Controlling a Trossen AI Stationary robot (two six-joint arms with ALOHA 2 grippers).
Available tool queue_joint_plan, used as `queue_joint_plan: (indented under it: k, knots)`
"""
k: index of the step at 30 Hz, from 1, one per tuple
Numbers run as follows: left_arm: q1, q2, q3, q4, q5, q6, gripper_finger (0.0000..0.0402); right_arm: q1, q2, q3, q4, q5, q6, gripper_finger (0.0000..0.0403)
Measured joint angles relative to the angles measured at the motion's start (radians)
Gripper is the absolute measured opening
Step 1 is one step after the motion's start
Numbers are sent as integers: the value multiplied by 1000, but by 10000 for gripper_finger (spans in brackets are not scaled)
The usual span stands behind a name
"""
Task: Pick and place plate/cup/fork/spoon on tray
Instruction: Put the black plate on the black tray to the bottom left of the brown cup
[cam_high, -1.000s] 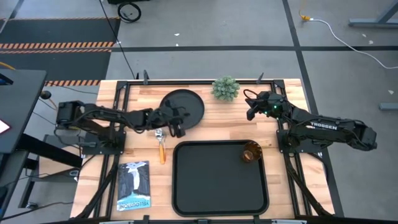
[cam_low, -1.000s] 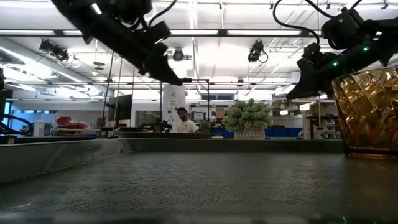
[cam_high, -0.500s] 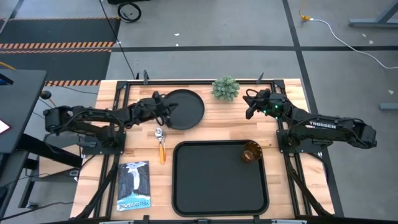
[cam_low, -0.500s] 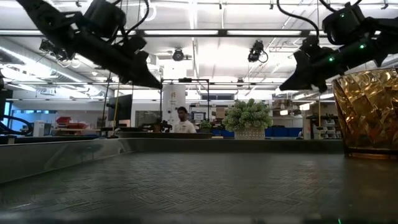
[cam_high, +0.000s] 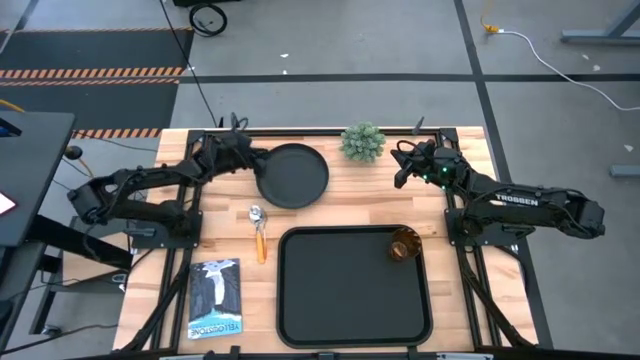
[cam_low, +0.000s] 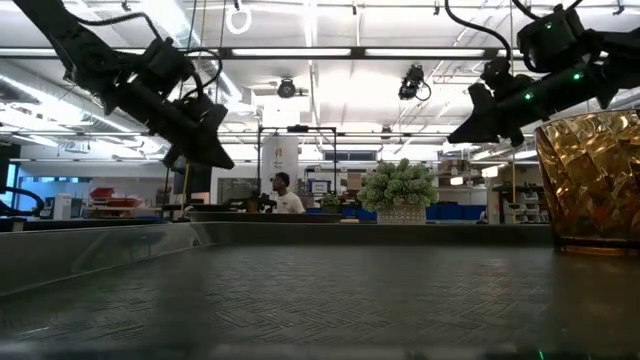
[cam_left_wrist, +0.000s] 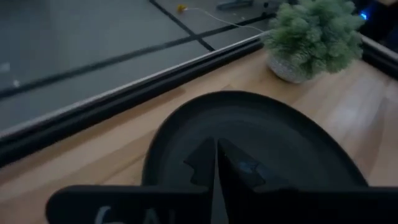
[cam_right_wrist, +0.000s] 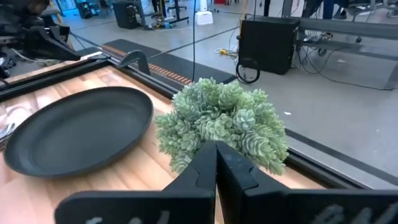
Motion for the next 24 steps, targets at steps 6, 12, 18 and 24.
queue_joint_plan:
  k: [6,12,18,24]
  knots:
    - [61,1,0,-31,23,-31,85,-1,41,0,36,-4,-8,7]
    - [96,29,9,-51,57,-52,138,-1,102,0,77,-11,-15,7]
    - [118,89,82,-136,62,-22,145,-1,136,0,142,-3,-33,7]
    - [156,127,156,-241,62,12,145,-7,142,0,150,-3,-40,7]
